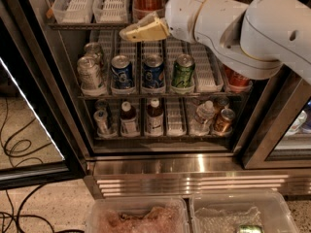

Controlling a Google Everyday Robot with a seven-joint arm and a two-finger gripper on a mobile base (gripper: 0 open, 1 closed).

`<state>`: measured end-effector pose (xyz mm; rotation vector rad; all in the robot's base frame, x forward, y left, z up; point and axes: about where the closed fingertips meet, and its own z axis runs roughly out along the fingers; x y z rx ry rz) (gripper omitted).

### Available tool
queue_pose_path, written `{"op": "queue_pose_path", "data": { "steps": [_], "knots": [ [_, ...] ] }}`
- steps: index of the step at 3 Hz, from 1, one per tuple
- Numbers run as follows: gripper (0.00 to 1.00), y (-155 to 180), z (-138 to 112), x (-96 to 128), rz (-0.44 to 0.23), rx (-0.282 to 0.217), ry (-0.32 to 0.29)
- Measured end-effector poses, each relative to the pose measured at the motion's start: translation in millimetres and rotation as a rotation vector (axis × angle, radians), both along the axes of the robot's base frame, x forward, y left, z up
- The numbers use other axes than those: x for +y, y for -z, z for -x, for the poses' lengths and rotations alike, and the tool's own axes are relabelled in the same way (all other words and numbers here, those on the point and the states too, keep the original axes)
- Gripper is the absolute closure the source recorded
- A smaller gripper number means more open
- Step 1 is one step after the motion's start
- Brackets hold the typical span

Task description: Pick coke can from top shelf of fridge

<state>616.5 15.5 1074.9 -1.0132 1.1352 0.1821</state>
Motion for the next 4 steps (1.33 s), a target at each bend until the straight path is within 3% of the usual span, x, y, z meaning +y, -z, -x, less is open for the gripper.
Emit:
{"op": "queue_pose_path", "data": {
  "steps": [2, 4],
  "knots": [
    [0.00, -10.2, -13.0, -5.7, 0.028, -0.008, -0.026],
    [0.00, -1.5, -35.5, -9.5, 0.054, 0.004, 0.018]
  ]
}}
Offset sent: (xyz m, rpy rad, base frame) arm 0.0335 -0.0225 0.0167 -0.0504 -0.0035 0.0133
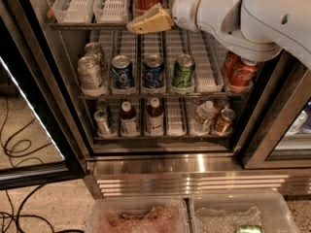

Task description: Pick coke can from top shelf of fridge

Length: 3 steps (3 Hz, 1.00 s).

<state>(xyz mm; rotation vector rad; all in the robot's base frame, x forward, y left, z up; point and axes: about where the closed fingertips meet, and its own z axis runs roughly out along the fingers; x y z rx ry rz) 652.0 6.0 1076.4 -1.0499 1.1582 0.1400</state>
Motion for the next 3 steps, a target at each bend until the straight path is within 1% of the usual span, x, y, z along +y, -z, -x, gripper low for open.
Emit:
{"op": "queue_pose_path", "data": {
  "steps": [1, 2, 3],
  "knots": [
    [0.00, 5.1, 1.1, 6.2, 0.002, 0.011, -0.013],
    [0.00, 17.6, 15.5, 30.4, 0.002, 0.044, -0.079],
    [0.00, 17.6, 15.5, 30.4, 0.002, 0.044, -0.079]
  ]
}}
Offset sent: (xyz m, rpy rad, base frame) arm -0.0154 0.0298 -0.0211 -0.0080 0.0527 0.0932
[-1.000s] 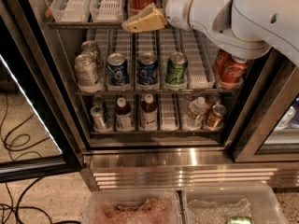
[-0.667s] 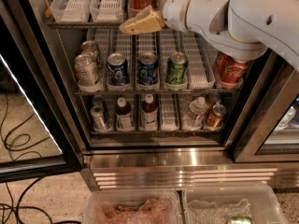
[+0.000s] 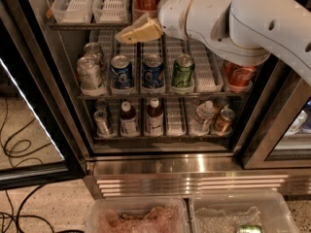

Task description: Pick coke can from top shelf of fridge

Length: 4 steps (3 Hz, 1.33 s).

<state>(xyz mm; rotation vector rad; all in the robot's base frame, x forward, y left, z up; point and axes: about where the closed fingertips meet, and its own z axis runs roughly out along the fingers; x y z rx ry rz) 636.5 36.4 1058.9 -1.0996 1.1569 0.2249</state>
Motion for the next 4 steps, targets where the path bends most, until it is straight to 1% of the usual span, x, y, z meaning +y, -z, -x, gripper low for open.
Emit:
{"op": "queue_pose_path", "data": {
  "steps": [1, 2, 3, 4],
  "knots": [
    [0.00, -0.7, -2.9, -5.7, -0.023, -0.006, 0.039],
    [0.00, -1.5, -8.9, -14.2, -0.060, -0.015, 0.099],
    [0.00, -3.6, -13.9, -18.8, -0.101, -0.024, 0.140],
    [0.00, -9.1, -12.7, -8.1, -0.132, -0.030, 0.130]
  ]
}}
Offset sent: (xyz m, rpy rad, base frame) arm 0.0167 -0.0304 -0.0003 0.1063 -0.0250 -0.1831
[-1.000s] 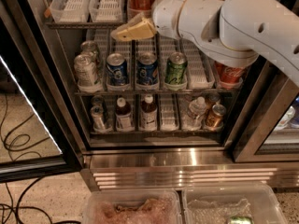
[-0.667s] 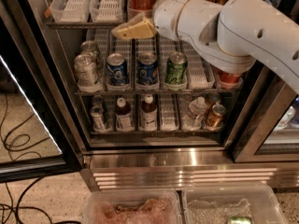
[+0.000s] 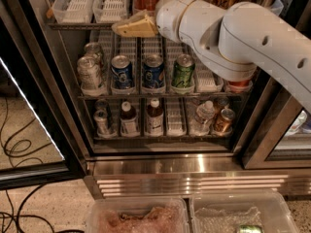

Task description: Pick coke can from top shelf of fridge

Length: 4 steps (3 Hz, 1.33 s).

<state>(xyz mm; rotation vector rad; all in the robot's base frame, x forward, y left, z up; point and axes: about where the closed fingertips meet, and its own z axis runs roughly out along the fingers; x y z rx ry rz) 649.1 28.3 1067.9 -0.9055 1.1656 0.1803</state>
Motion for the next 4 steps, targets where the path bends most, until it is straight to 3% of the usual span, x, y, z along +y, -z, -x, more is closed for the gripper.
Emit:
{"op": "queue_pose_path", "data": {
  "steps": [1, 3, 4],
  "knots": [
    [0.00, 0.0, 0.0, 0.0, 0.000, 0.000, 0.000],
    [0.00, -12.1, 7.2, 14.1, -0.118, 0.025, 0.004],
    [0.00, -12.1, 7.2, 14.1, -0.119, 0.025, 0.004]
  ]
}}
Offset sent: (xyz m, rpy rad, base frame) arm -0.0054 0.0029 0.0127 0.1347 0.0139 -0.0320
